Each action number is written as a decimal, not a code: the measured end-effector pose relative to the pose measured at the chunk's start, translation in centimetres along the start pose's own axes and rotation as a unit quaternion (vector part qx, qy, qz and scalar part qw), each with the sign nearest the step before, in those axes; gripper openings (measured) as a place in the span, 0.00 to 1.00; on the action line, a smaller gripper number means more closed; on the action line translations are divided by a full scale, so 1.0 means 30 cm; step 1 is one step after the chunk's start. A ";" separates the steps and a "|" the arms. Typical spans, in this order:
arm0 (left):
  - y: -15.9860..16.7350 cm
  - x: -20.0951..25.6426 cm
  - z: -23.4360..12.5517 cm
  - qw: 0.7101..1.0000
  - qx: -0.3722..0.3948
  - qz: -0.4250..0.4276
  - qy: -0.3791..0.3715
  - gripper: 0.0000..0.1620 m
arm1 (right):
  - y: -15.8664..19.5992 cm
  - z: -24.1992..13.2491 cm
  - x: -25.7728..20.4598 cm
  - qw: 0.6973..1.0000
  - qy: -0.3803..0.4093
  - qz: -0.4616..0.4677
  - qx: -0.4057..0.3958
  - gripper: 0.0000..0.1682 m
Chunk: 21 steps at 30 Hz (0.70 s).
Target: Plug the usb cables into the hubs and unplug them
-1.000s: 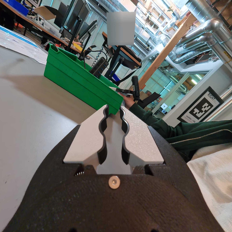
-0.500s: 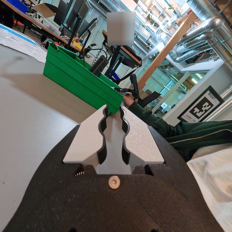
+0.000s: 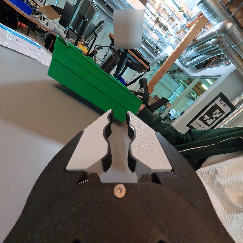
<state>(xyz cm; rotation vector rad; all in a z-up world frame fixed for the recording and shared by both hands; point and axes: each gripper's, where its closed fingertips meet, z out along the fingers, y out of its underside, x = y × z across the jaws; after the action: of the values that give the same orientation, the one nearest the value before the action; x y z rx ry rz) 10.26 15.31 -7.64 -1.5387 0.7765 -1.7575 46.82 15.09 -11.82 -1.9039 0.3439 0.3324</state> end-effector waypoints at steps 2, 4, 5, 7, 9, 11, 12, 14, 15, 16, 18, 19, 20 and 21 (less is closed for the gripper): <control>-0.005 -0.006 -0.004 1.000 0.005 0.000 -0.006 0.11 | -0.003 0.002 -0.034 1.000 -0.016 0.007 0.004 0.03; -0.012 -0.021 -0.011 1.000 0.009 0.009 -0.025 0.13 | -0.005 0.003 -0.059 1.000 -0.029 0.012 0.006 0.04; -0.016 -0.040 -0.019 0.998 0.010 0.020 -0.052 0.19 | -0.006 0.005 -0.070 0.999 -0.033 0.013 0.006 0.04; -0.035 -0.087 -0.051 0.990 0.018 0.066 -0.126 0.23 | -0.007 0.016 -0.089 0.999 -0.039 0.014 0.005 0.04; -0.070 -0.119 -0.100 0.970 0.033 0.127 -0.204 0.28 | -0.008 0.035 -0.109 0.999 -0.046 0.011 0.004 0.04; -0.109 -0.152 -0.166 0.940 0.051 0.178 -0.286 0.31 | -0.006 0.058 -0.131 0.998 -0.055 0.007 -0.002 0.04; -0.126 -0.172 -0.207 0.922 0.060 0.191 -0.331 0.32 | -0.004 0.072 -0.144 0.998 -0.061 0.004 -0.006 0.04; -0.143 -0.220 -0.304 0.885 0.068 0.193 -0.419 0.31 | 0.003 0.103 -0.173 0.997 -0.073 -0.002 -0.016 0.04; -0.148 -0.231 -0.346 0.872 0.070 0.190 -0.445 0.31 | 0.006 0.122 -0.191 0.997 -0.079 -0.006 -0.021 0.04; -0.156 -0.233 -0.387 0.860 0.077 0.188 -0.468 0.31 | 0.009 0.142 -0.211 0.996 -0.085 -0.010 -0.027 0.04; -0.184 -0.217 -0.472 0.832 0.100 0.200 -0.508 0.32 | 0.015 0.183 -0.256 0.994 -0.100 -0.021 -0.037 0.04; -0.198 -0.203 -0.516 0.815 0.112 0.211 -0.528 0.32 | 0.019 0.205 -0.282 0.993 -0.108 -0.027 -0.041 0.04; -0.211 -0.186 -0.559 0.798 0.123 0.222 -0.547 0.32 | 0.023 0.226 -0.309 0.992 -0.117 -0.032 -0.046 0.04; -0.223 -0.167 -0.604 0.779 0.134 0.233 -0.566 0.33 | 0.028 0.247 -0.338 0.990 -0.126 -0.037 -0.052 0.04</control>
<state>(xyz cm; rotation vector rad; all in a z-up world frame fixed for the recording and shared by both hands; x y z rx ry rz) -7.96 23.47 -7.63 -1.6409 0.2033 -0.3458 36.71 22.55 -11.15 -1.9431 0.0884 0.5436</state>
